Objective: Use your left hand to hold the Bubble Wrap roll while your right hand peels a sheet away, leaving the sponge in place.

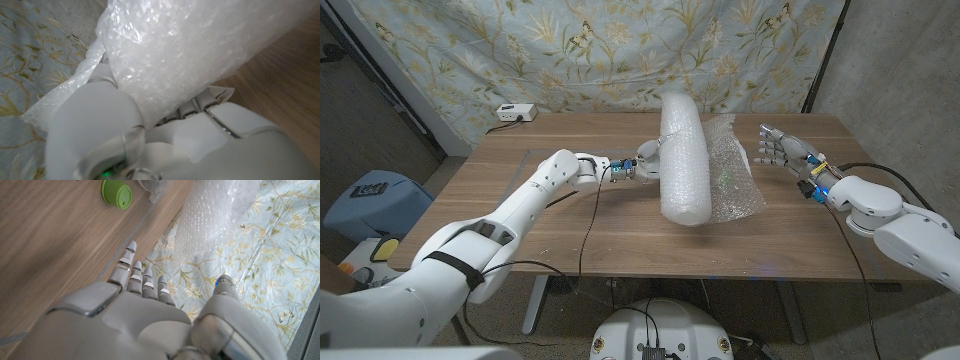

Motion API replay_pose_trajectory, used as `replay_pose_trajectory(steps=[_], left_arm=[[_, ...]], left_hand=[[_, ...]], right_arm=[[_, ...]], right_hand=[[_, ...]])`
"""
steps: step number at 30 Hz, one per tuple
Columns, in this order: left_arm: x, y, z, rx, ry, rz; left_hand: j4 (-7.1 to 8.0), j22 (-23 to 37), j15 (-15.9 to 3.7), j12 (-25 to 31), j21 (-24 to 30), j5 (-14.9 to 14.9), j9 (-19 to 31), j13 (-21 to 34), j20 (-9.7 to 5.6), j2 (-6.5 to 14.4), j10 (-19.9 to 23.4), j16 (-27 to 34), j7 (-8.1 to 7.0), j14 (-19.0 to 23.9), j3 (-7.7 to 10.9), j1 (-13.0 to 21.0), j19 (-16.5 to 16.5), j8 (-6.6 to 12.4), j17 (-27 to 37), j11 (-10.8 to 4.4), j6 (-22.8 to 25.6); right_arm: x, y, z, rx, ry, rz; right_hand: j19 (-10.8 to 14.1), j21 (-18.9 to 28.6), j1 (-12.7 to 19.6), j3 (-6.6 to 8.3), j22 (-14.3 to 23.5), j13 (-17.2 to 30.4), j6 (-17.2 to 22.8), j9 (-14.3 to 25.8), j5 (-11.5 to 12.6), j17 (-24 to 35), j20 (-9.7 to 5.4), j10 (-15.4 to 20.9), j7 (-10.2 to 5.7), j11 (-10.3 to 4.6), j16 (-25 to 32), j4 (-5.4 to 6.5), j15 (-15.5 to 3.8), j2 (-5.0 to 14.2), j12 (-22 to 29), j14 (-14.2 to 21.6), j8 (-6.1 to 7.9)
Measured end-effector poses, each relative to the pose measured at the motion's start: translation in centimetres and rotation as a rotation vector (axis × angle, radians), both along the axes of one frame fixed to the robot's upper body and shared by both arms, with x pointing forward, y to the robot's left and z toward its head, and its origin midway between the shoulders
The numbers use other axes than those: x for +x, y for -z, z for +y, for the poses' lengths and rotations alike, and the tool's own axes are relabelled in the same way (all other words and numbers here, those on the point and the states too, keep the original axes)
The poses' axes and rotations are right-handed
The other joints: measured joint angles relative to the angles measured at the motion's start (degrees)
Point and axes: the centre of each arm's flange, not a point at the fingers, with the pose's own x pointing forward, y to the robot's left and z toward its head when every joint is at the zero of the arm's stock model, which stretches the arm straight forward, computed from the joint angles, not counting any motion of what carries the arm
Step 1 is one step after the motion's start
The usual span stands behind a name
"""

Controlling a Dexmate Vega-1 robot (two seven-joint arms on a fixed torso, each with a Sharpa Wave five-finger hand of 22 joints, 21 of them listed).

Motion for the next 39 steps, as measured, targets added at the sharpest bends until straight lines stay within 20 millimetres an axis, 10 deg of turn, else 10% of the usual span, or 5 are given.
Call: replay_pose_trajectory(steps=[39], left_arm=[[1.5,-1.1,-1.0,0.139,-0.013,-0.028]], left_hand=[[-0.78,0.3,0.2,-0.6,0.5,0.2,0.3,0.6,0.18,0.0,0.7,0.9,0.08,0.4,0.78,0.0,0.2,-0.08,0.6,0.28,1.1]], right_arm=[[-0.3,-1.6,1.7,-0.1,-0.06,0.127]], right_hand=[[-1.1,0.0,1.3,-3.87,0.0,0.8,-6.5,0.3,0.9,0.3,-0.04,-1.7,0.08,0.0,0.0,0.39,0.08,-0.96,0.0,0.5,0.0]])
